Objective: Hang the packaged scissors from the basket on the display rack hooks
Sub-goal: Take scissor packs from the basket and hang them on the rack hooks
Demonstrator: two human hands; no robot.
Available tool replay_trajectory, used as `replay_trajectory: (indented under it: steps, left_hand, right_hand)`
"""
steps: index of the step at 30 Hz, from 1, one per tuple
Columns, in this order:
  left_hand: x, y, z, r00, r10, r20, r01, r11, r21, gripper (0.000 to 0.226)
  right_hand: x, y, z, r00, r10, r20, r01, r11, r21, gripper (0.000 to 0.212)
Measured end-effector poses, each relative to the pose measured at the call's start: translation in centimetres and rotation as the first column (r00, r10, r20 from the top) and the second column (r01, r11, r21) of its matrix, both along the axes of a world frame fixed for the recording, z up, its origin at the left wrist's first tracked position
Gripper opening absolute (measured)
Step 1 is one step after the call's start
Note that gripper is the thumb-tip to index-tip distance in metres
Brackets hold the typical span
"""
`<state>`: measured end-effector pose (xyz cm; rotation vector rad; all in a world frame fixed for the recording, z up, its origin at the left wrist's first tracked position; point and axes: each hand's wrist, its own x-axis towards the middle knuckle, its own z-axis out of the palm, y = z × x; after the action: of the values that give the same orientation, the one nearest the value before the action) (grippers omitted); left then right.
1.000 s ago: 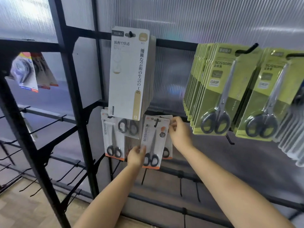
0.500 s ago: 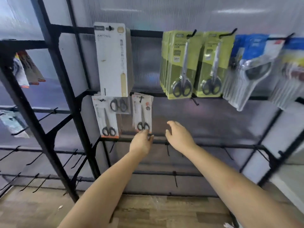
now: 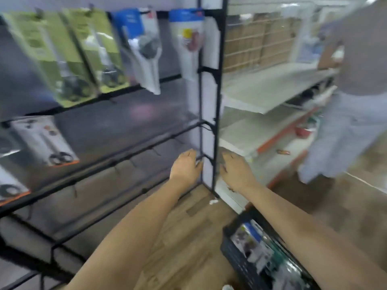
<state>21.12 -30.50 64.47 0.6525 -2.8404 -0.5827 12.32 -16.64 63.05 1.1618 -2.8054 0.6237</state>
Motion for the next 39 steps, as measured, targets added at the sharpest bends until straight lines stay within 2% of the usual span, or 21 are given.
replay_trajectory:
  steps: [4,7,10,13,18,24,26,28,32,39]
  left_hand:
    - [-5.3,8.3,-2.1,0.975,-0.221,0.029,0.221,0.975,0.002,0.041]
    - [-8.4,14.5,-4.2,0.933,-0.356,0.057,0.356,0.934,0.010,0.045]
    - [-10.5,20.1,-7.2,0.884,-0.455,0.110,0.450,0.890,0.069,0.046]
    - [-12.3,24.5,-11.3,0.841,-0.506,0.190,0.486,0.862,0.145,0.042]
    - [-12.8,29.3,-18.5,0.804,-0.508,0.309,0.419,0.853,0.312,0.034]
    - [-10.9,30.1,-28.1,0.789,-0.389,0.476,0.180,0.887,0.425,0.040]
    - [-10.0,29.5,-31.1,0.768,-0.363,0.528,0.124,0.893,0.433,0.035]
    - [-9.7,28.8,-34.2,0.724,-0.394,0.566,0.157,0.893,0.421,0.027]
    - [-10.0,27.7,-38.9,0.662,-0.431,0.613,0.222,0.894,0.389,0.037]
    - [-15.5,26.9,-51.6,0.657,-0.386,0.647,0.194,0.917,0.349,0.044]
  right_hand:
    - [-2.7,10.2,-1.6,0.975,-0.216,0.045,0.212,0.974,0.077,0.038]
    - [-4.3,17.3,-3.6,0.940,-0.331,0.080,0.325,0.943,0.076,0.037]
    - [-5.5,23.6,-5.9,0.882,-0.434,0.185,0.419,0.901,0.116,0.038]
    - [-6.3,29.1,-9.3,0.826,-0.489,0.279,0.443,0.871,0.214,0.035]
    - [-6.4,35.6,-16.2,0.694,-0.572,0.437,0.474,0.820,0.321,0.040]
    - [-4.1,38.1,-25.5,0.546,-0.604,0.580,0.429,0.797,0.426,0.039]
    - [-3.3,38.1,-28.7,0.502,-0.597,0.625,0.392,0.802,0.451,0.041]
    - [-3.0,37.8,-32.4,0.438,-0.600,0.670,0.370,0.799,0.474,0.038]
    - [-3.2,37.3,-38.0,0.329,-0.631,0.703,0.437,0.761,0.479,0.041]
    - [-8.8,35.8,-52.0,0.262,-0.656,0.708,0.542,0.707,0.454,0.045]
